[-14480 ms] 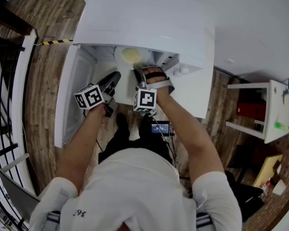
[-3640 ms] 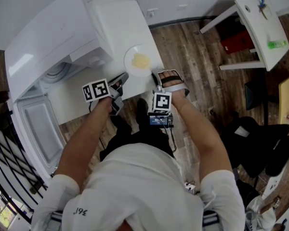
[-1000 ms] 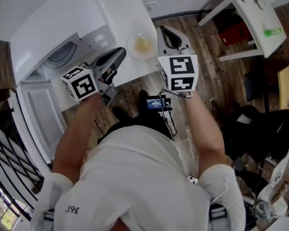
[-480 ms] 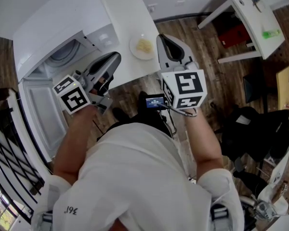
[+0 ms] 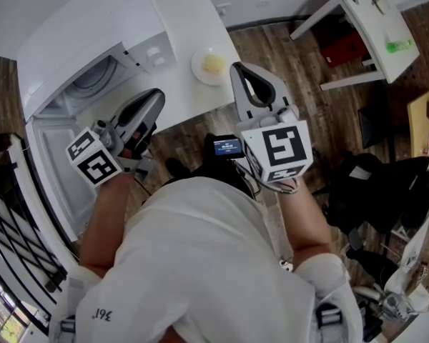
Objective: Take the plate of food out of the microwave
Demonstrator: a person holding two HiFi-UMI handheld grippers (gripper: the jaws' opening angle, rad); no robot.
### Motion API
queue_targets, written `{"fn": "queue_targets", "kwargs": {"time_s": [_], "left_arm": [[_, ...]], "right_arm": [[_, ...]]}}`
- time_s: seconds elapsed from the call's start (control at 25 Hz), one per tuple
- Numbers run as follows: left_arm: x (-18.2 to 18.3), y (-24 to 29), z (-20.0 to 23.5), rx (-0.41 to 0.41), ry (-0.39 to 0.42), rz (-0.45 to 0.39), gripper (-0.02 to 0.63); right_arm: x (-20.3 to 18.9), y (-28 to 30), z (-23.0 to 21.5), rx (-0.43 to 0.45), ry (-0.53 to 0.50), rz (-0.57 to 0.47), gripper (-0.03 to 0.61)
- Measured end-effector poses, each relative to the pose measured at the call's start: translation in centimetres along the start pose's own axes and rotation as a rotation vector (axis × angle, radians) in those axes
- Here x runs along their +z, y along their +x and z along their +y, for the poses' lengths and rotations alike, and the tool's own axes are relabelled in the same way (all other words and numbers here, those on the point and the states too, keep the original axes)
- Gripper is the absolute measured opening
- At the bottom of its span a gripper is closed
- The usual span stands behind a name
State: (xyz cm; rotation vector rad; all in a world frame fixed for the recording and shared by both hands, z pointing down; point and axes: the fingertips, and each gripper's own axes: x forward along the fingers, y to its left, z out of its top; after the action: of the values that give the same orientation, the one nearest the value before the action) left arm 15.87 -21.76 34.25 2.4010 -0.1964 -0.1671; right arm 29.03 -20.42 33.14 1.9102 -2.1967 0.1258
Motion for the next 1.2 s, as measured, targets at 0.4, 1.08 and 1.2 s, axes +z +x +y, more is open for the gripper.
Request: {"fn": "queue_targets", "kwargs": {"time_s": [0.4, 1.08, 1.2], "left_arm": [[0.1, -2.0, -2.4, 0.0, 0.099, 0.03, 0.034], [-1.6, -4.7, -2.7, 0.029, 0.075, 0.037, 0.034], [-1.8, -4.8, -2.6, 0.034, 0.069, 0.037, 0.032]], "right_arm": [[-0.3, -2.3, 3.2, 0.069, 0.057, 0.032, 0.002], [0.7, -2.8, 4.6, 0.067, 0.024, 0.025, 0.0], [0.8, -2.8, 4.7, 0.072, 0.015, 0.025, 0.001]]}}
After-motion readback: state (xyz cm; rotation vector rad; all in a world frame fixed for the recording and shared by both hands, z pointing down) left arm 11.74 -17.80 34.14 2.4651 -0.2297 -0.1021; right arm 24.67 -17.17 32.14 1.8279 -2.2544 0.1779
